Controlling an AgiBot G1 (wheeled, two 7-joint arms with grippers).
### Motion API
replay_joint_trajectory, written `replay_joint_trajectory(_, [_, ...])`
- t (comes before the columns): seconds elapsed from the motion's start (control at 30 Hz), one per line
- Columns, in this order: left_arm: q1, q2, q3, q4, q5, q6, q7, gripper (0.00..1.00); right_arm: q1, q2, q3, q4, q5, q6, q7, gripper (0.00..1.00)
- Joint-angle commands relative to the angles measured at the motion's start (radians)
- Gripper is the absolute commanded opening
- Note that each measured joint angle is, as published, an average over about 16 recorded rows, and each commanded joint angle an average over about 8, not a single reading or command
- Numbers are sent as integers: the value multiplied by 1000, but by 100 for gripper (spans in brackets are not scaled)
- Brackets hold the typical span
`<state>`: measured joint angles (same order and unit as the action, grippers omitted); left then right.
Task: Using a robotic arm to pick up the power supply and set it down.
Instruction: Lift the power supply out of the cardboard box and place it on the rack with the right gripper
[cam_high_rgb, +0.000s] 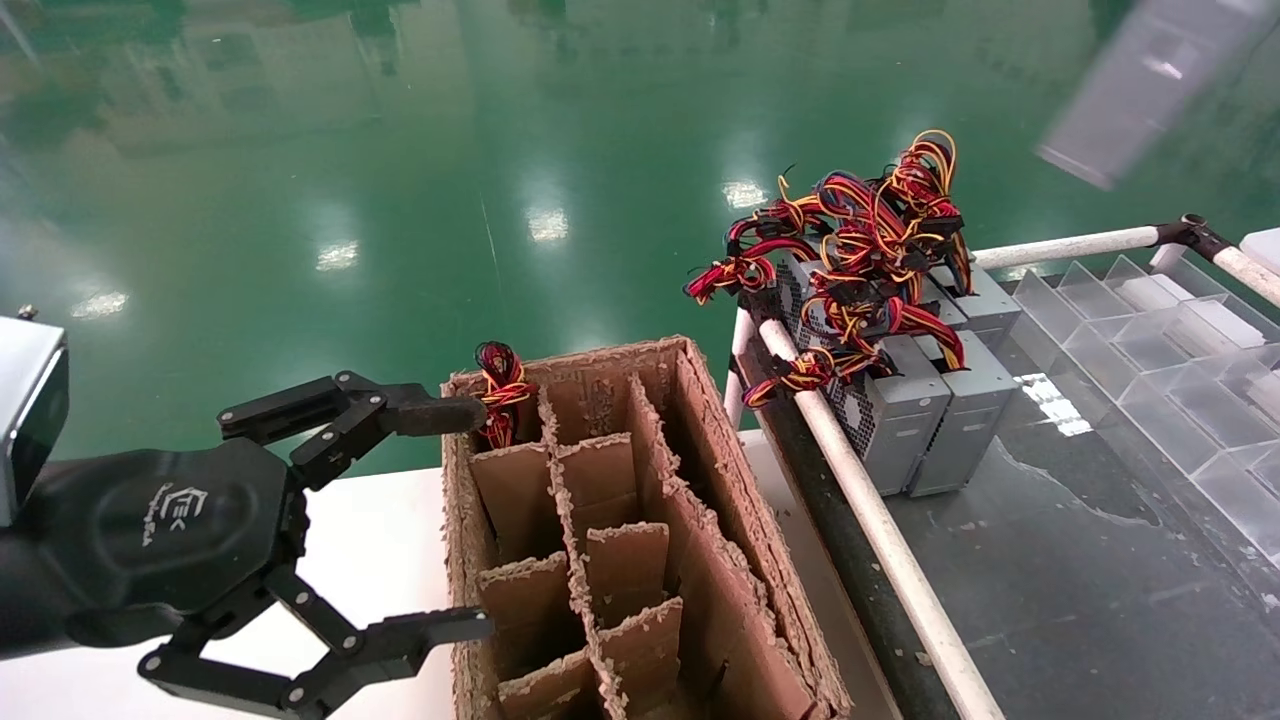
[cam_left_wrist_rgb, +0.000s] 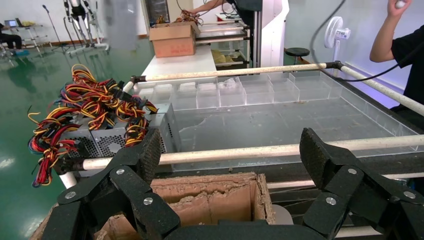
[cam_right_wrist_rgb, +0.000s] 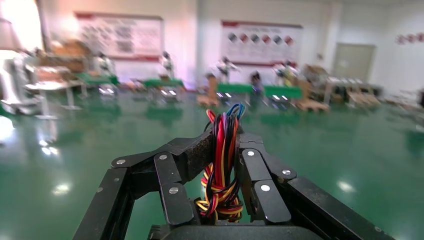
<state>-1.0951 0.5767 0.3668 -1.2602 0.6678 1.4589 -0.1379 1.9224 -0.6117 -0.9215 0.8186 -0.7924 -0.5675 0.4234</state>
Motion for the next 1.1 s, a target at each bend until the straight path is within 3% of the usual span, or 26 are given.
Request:
replay_joint_trajectory(0.03, [0, 0, 0, 0, 0, 0, 0, 100, -9, 54, -12, 12, -9, -6, 26, 0])
replay_joint_trajectory(0.3, [0, 0, 0, 0, 0, 0, 0, 100, -97, 250, -87, 196, -42, -5, 163, 0])
replay_joint_trajectory(0.6, [0, 0, 0, 0, 0, 0, 0, 100, -212, 402, -173, 437, -54, 86, 302, 0])
replay_joint_trajectory(0.77, [0, 0, 0, 0, 0, 0, 0, 100, -248, 401, -206, 488, -57, 125, 351, 0])
replay_joint_trajectory(1.1, [0, 0, 0, 0, 0, 0, 0, 100, -266, 293, -248, 440, -92, 130, 369, 0])
